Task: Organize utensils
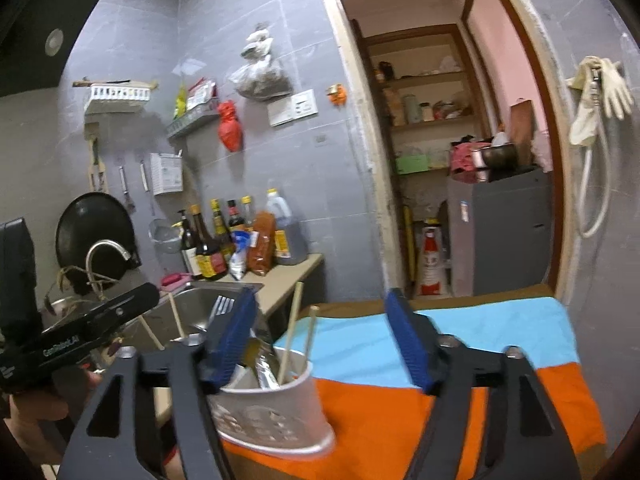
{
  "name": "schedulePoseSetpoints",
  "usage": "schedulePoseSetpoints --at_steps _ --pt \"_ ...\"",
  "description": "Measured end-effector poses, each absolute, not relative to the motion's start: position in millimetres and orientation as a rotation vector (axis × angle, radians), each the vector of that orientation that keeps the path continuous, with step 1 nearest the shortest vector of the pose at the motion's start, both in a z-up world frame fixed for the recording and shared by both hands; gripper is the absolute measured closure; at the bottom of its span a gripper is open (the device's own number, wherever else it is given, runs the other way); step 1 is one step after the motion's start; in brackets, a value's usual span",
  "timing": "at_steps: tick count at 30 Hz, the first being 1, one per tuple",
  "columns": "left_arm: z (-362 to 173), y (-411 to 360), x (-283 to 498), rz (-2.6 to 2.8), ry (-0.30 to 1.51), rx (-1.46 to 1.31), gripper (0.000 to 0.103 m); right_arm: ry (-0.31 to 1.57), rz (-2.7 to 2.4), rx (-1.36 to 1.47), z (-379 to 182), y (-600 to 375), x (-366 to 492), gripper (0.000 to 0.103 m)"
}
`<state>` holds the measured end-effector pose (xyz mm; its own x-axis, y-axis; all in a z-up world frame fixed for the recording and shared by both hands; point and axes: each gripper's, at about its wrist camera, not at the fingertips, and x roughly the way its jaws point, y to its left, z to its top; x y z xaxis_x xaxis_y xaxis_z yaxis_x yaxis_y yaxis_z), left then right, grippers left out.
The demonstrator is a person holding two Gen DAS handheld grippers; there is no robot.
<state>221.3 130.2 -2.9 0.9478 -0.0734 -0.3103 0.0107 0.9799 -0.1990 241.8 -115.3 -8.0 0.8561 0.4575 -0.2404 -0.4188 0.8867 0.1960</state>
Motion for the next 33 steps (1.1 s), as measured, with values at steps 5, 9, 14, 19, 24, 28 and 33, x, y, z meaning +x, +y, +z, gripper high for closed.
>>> schedulePoseSetpoints --at_steps 5,9,14,19,24,28,33 --pt "2.0 111.4 204.0 -0.05 0.339 -0.171 0.007 0.298 0.408 0.138 2.5 -144.0 219.9 0.018" --pt "6.9 94.2 185.2 -0.034 0.358 -0.159 0.006 0.305 0.374 0.127 11.1 -162.7 199.7 0.0" --pt "14.5 76.0 154.8 -0.017 0.373 -0.155 0.006 0.318 0.337 0.124 23.5 -185.9 169.6 0.0" --pt "22.9 58.7 117.2 -0.006 0.368 -0.134 0.006 0.354 0.277 0.095 28.8 -208.3 134.7 0.0" --pt "27.0 47.6 83.6 -0.002 0.373 -0.134 0.006 0.384 0.247 0.08 29.9 -226.6 102.5 0.0" --pt "27.4 36.5 57.8 0.009 0.358 -0.118 0.006 0.39 0.227 0.069 31.0 -237.9 74.3 0.0" --pt "20.3 23.4 34.3 0.004 0.359 -0.114 0.006 0.404 0.2 0.083 30.4 -251.7 48.8 0.0"
